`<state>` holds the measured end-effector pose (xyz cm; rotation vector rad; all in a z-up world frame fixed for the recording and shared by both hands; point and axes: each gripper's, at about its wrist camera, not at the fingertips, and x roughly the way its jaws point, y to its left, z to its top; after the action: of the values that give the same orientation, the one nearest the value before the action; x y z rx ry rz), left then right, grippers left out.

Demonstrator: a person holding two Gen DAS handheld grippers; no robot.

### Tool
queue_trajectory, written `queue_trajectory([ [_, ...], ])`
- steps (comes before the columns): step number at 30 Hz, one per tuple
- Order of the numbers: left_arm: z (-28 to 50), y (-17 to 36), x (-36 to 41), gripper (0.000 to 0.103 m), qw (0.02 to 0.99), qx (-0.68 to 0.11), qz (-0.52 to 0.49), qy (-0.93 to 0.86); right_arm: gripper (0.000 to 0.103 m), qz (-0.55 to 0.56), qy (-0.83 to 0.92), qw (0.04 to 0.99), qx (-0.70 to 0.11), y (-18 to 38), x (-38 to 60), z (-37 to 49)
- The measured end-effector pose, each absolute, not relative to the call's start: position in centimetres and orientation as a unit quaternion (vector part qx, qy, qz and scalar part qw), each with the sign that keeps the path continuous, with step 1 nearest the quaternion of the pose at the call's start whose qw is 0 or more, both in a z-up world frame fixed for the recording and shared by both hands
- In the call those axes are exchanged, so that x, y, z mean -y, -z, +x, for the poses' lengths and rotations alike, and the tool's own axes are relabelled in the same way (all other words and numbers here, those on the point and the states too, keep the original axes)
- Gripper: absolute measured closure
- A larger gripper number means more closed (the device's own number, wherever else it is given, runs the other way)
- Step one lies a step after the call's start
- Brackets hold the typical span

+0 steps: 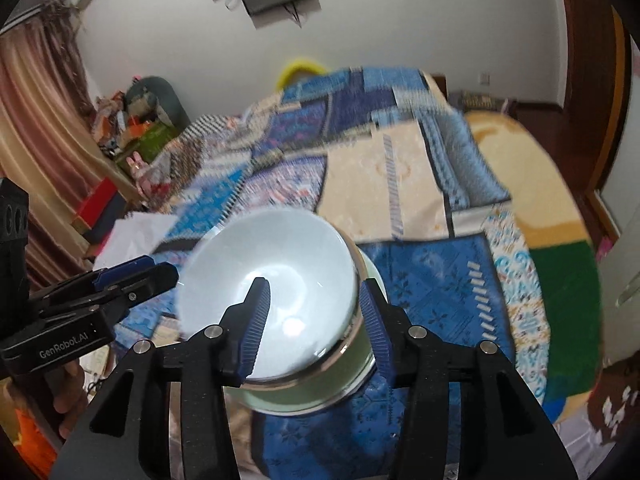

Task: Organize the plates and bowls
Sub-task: 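Lower the bowl stack onto the plate stack and open the left tool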

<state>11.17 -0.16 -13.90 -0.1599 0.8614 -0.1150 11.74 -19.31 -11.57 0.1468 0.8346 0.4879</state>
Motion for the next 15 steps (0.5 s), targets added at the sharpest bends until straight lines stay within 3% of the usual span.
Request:
queue_trajectory([
  [15, 1.3, 1.5, 0.3, 0.036, 0.971, -0.226, -0.066, 0.047, 0.045, 0.050, -0.271, 0.935, -0.225, 1.0, 20.0, 4.0],
])
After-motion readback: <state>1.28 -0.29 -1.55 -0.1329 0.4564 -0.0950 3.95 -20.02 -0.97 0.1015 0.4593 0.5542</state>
